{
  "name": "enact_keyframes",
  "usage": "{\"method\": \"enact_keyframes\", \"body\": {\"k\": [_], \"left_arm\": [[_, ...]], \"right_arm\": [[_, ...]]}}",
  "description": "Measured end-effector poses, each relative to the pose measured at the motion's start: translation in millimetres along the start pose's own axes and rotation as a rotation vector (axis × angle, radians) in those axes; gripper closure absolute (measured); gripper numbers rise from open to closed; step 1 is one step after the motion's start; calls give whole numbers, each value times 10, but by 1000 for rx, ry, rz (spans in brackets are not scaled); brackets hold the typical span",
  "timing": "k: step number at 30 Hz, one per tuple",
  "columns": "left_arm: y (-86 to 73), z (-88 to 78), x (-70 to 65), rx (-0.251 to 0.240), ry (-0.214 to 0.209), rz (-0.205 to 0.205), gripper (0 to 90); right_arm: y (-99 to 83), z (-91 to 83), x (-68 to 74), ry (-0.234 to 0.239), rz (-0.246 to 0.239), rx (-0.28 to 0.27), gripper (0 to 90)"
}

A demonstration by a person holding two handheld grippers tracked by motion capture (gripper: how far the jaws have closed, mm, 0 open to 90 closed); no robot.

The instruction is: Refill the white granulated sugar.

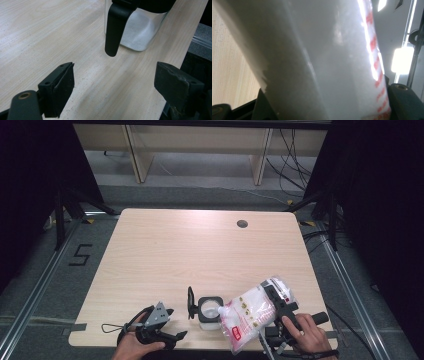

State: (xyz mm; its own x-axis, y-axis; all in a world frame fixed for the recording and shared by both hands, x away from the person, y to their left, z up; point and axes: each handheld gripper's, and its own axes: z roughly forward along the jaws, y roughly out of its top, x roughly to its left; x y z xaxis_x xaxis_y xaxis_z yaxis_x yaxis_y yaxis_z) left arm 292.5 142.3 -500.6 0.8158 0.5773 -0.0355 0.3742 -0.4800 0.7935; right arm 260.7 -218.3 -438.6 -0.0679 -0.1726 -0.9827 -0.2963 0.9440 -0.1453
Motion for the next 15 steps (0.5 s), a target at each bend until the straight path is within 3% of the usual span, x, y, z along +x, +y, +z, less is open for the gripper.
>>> {"method": "enact_keyframes", "body": {"k": [2,3,4,6,8,9,11,15], "left_arm": [[1,-6,10,10,-3,14,161],[-1,2,0,-2,-3,-1,161],[-1,2,1,-2,-3,0,161],[-1,1,1,-2,-3,0,161],[-1,1,0,-2,-1,0,161],[2,-11,15,16,-4,21,161],[2,-8,13,14,-4,19,161],[1,-9,12,13,-4,18,161]], "right_arm": [[0,-4,-3,7,0,6,409],[-2,0,0,3,2,3,409],[-2,5,-14,-9,-19,-8,409],[-5,2,5,-1,-1,1,409],[-2,5,-10,-7,-19,-6,409],[-1,5,-8,-11,-18,-8,409],[0,4,-12,-9,-19,-9,409],[-1,-4,12,8,17,9,409]]}}
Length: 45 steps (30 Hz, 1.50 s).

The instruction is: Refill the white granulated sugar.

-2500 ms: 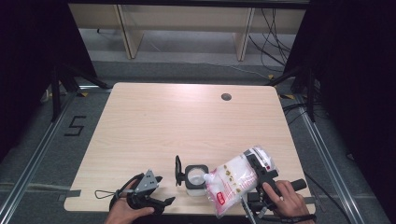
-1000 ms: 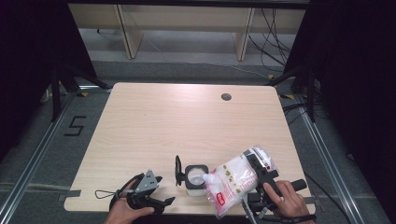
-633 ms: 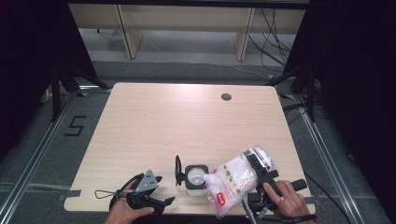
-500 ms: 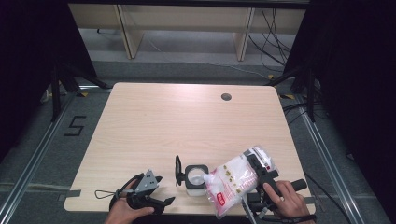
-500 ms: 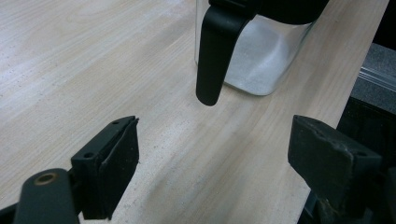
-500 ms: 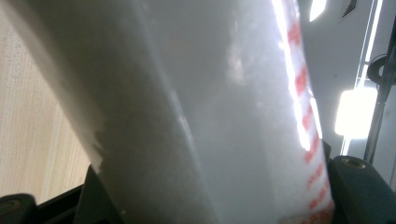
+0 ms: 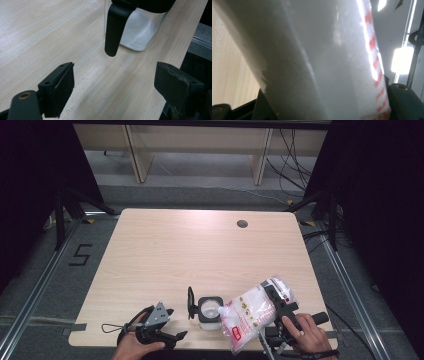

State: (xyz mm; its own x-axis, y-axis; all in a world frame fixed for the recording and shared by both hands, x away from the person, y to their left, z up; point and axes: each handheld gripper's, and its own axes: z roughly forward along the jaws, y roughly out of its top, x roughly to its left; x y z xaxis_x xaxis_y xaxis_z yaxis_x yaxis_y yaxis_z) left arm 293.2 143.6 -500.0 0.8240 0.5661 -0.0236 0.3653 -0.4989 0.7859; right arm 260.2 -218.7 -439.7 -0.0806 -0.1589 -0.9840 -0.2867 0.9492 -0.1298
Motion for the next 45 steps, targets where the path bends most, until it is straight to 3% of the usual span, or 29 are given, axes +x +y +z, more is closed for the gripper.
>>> {"method": "enact_keyframes", "body": {"k": [2,4,5,6,7,8,14,16,18,19,24,26,31,34,35,36,39,41,43,45], "left_arm": [[1,-3,0,3,2,1,161],[0,0,0,-1,0,0,161],[0,0,0,0,0,0,161],[0,0,0,0,0,0,161],[-1,8,-8,-11,0,-13,161],[1,-4,1,4,1,3,161],[0,7,-12,-13,4,-18,161],[-4,9,-24,-12,3,-42,161],[-4,9,-24,-12,3,-42,161],[0,7,-11,-13,3,-18,161],[0,7,-12,-13,3,-19,161],[-4,9,-24,-11,3,-42,161],[-4,5,-19,-9,6,-40,161],[-4,5,-17,-7,6,-39,161],[-4,5,-18,-7,6,-39,161],[-4,8,-23,-12,3,-43,161],[-3,4,-17,-7,7,-38,161],[-4,5,-17,-7,7,-38,161],[-4,4,-19,-7,8,-38,161],[-4,8,-22,-12,4,-42,161]], "right_arm": [[2,1,-16,-5,-19,-7,409],[-1,1,4,-7,5,-4,409],[14,-18,-40,34,-29,25,409],[12,-21,-34,40,-21,29,409],[8,-17,-22,24,-13,21,409],[-1,-3,-4,-6,-3,-4,409],[-2,-3,-5,-6,-4,-3,409],[-1,-3,-5,-6,-4,-3,409],[-1,0,-13,-10,-12,-8,409],[-2,-4,-8,-7,-3,-3,409],[-3,9,-25,-30,-24,-27,409],[-3,10,-24,-29,-22,-29,409],[10,3,11,5,14,-4,410],[8,4,-17,-5,-12,-13,410],[2,13,-17,-14,-7,-29,410],[3,-2,-11,10,13,-4,410],[1,-15,-10,6,21,8,411],[1,-9,-27,0,1,-4,411],[2,-16,-8,7,26,9,411],[5,-1,-24,0,7,-14,411]]}}
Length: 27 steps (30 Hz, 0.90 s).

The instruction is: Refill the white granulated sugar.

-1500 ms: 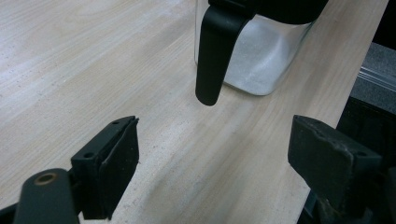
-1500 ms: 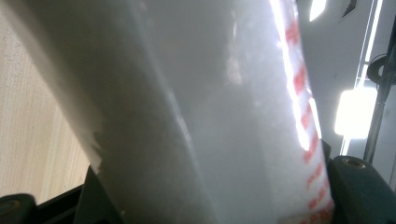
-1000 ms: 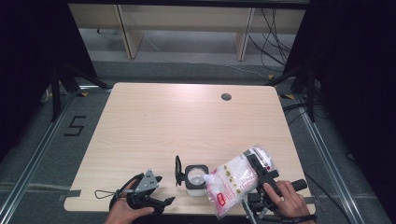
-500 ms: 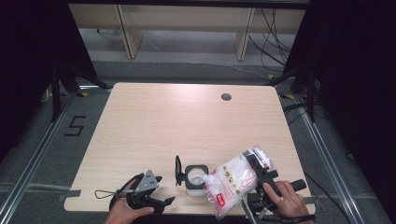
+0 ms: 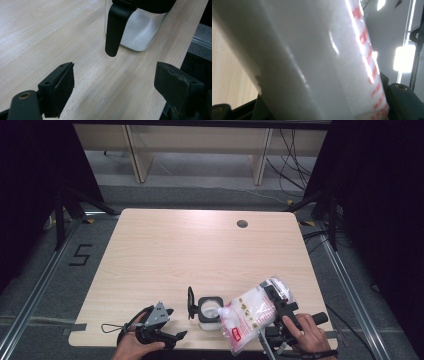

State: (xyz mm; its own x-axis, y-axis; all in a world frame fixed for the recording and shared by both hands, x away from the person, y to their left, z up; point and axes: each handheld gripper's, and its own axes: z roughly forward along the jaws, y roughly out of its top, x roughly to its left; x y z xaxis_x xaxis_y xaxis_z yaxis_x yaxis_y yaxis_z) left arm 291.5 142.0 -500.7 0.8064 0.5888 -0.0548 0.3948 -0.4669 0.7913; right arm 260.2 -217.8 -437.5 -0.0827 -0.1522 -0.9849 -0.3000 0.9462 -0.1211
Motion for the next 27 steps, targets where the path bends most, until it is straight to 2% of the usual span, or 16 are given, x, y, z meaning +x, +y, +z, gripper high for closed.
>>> {"method": "enact_keyframes", "body": {"k": [3,4,6,7,8,10,11,12,17,18,19,21,22,23,24,27], "left_arm": [[0,0,0,0,0,0,161],[0,0,-1,0,0,0,161],[0,2,-2,1,0,0,161],[-1,2,-3,0,0,0,161],[5,-1,11,0,0,26,161],[4,-1,10,-1,0,24,161],[-1,1,-2,0,0,0,161],[-1,2,-1,1,0,0,161],[4,0,10,-1,0,25,161],[4,1,10,-1,0,25,161],[7,-12,23,17,-1,46,161],[4,0,9,-2,0,23,161],[7,-13,24,16,-1,45,161],[5,-3,14,3,0,30,161],[7,-13,25,17,-1,46,161],[7,-12,22,14,-1,43,161]], "right_arm": [[14,-4,-11,-8,0,1,411],[14,-2,12,1,33,5,411],[17,-1,32,4,66,8,412],[19,14,10,1,32,-11,412],[17,20,8,-3,29,-16,413],[18,20,17,7,31,-7,413],[12,23,50,19,70,-5,414],[16,29,25,18,33,-13,414],[4,24,80,28,103,7,414],[3,25,80,28,103,6,415],[2,25,81,29,104,6,415],[4,25,81,28,105,7,415],[5,25,80,28,103,5,415],[6,30,67,27,83,-2,415],[6,31,65,27,80,-4,415],[3,25,83,28,103,4,415]]}}
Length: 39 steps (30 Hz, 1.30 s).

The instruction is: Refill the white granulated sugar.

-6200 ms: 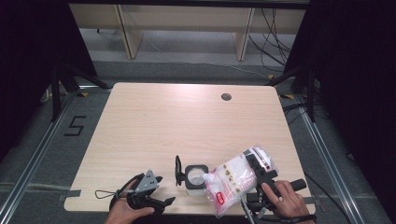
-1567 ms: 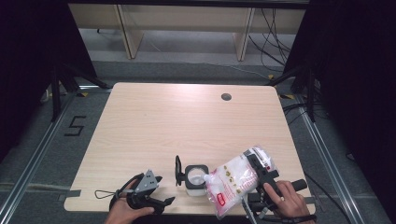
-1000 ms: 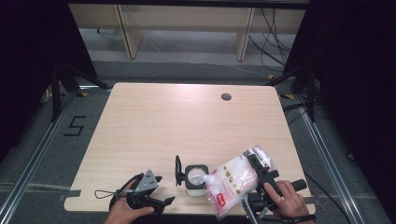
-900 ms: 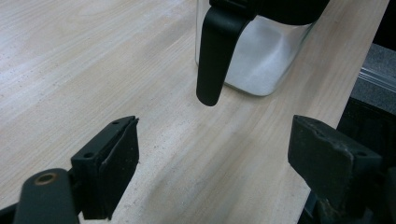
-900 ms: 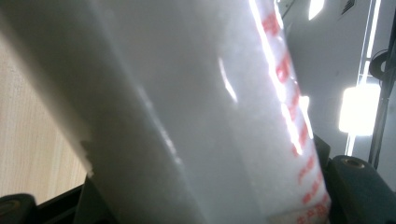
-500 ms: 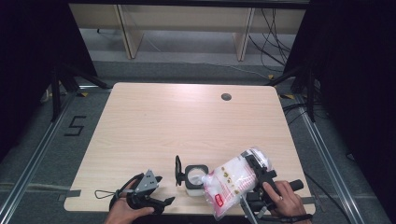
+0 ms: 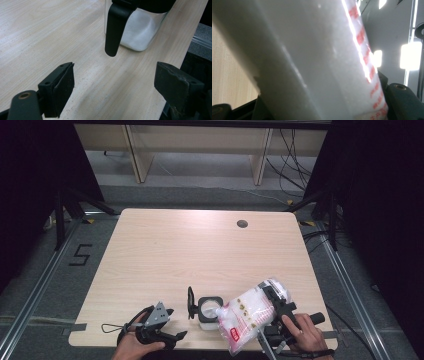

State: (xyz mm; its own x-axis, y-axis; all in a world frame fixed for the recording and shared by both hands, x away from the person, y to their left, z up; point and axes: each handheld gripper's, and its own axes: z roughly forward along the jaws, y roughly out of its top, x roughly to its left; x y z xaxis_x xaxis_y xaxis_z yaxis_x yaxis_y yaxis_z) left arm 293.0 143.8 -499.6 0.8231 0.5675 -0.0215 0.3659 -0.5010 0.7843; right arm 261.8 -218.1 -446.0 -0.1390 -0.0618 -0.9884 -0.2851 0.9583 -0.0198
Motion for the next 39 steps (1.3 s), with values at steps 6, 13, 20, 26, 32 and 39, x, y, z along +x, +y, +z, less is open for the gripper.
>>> {"method": "enact_keyframes", "body": {"k": [6,13,20,26,32,39], "left_arm": [[-5,12,-24,-14,1,-42,161],[-5,11,-23,-14,2,-43,161],[-2,10,-8,-11,1,-13,162],[-1,6,-1,-3,-2,-3,161],[-5,12,-23,-14,1,-40,161],[-5,7,-19,-9,5,-37,161]], "right_arm": [[2,-1,0,-1,0,1,415],[7,4,-28,-11,-38,-13,416],[15,0,-30,-14,-45,-9,416],[14,-4,-21,-18,-37,-2,417],[41,-6,-33,-30,-74,-4,418],[39,-8,-28,-30,-83,0,420]]}}
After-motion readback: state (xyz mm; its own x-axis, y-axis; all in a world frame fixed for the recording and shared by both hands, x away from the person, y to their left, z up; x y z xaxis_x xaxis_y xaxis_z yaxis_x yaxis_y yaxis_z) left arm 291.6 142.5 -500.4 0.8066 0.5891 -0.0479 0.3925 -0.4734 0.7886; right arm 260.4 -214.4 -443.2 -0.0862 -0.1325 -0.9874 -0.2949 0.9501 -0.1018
